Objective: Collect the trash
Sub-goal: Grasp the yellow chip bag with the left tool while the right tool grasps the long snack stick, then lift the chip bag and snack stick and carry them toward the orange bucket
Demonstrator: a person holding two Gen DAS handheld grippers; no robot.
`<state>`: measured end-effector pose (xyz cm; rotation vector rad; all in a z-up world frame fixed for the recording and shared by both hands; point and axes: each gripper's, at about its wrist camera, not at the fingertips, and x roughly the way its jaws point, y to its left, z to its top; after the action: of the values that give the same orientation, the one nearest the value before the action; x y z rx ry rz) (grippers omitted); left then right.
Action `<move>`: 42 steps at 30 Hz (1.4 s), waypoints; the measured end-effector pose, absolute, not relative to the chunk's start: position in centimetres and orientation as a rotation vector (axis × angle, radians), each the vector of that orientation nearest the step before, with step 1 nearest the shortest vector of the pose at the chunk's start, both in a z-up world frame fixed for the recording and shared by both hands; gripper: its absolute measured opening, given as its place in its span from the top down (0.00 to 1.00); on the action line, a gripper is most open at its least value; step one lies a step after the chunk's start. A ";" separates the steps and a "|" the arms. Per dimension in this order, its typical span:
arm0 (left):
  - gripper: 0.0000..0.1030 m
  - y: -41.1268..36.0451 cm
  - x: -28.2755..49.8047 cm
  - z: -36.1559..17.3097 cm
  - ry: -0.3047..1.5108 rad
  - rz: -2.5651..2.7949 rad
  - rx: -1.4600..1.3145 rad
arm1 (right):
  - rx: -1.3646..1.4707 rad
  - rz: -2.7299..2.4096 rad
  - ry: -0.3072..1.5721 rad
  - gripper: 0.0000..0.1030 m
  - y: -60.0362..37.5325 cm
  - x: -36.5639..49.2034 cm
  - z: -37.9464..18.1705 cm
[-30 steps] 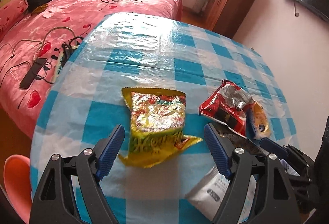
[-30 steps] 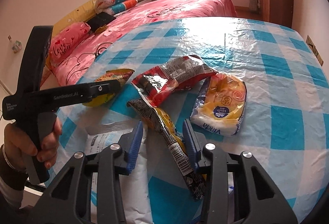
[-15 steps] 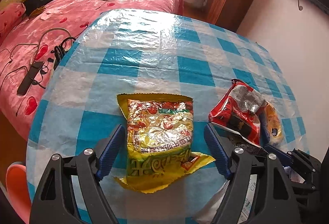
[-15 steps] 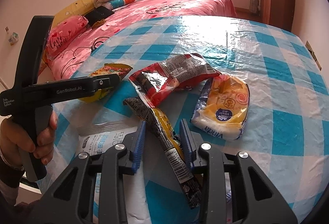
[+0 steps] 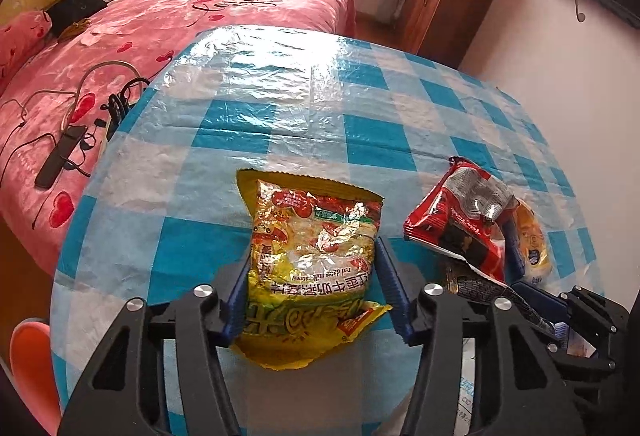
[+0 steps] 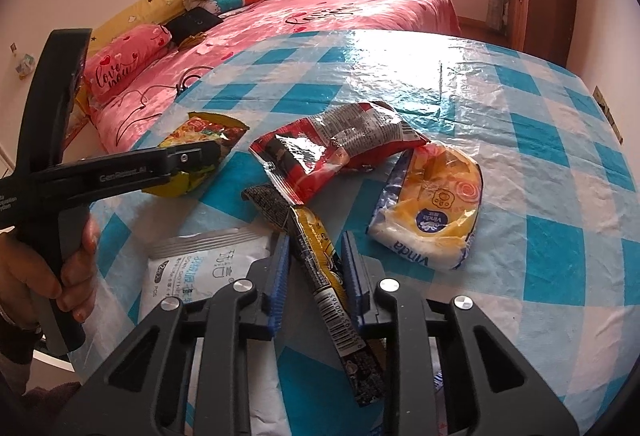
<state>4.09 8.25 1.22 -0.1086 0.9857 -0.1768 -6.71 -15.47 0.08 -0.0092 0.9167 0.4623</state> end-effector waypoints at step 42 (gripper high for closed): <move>0.59 15.3 -5.8 3.7 0.918 -0.238 -0.260 | 0.199 0.486 0.806 0.90 -17.8 -14.3 6.2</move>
<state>-5.83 15.33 3.72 -0.2599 0.9176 -0.2381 -14.31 -17.77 6.21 0.1995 0.8056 0.4856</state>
